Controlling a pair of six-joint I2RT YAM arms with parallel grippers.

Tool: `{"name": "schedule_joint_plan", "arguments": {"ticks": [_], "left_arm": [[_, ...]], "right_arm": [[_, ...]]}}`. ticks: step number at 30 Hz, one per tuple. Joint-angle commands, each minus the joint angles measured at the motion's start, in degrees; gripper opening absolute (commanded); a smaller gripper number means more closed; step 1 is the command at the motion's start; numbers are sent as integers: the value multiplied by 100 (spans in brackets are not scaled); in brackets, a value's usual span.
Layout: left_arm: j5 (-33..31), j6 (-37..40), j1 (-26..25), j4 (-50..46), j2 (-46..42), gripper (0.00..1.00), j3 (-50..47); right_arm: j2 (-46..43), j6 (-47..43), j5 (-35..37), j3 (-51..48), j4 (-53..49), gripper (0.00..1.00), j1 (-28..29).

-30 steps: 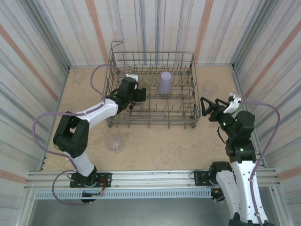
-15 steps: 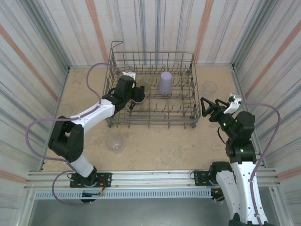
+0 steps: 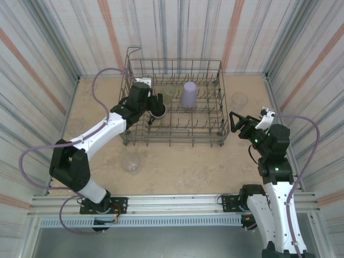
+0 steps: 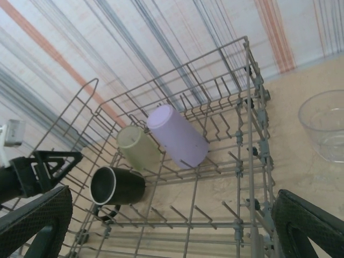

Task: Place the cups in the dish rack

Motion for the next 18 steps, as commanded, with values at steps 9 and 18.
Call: {"name": "schedule_joint_plan", "arguments": {"ticks": [9, 18], "left_arm": [[209, -181, 0, -587, -563, 99, 243], [319, -263, 5, -979, -1210, 99, 18]], "right_arm": [[846, -114, 1032, 1251, -1620, 99, -69], [2061, -134, 1337, 2453, -2709, 99, -486]]}}
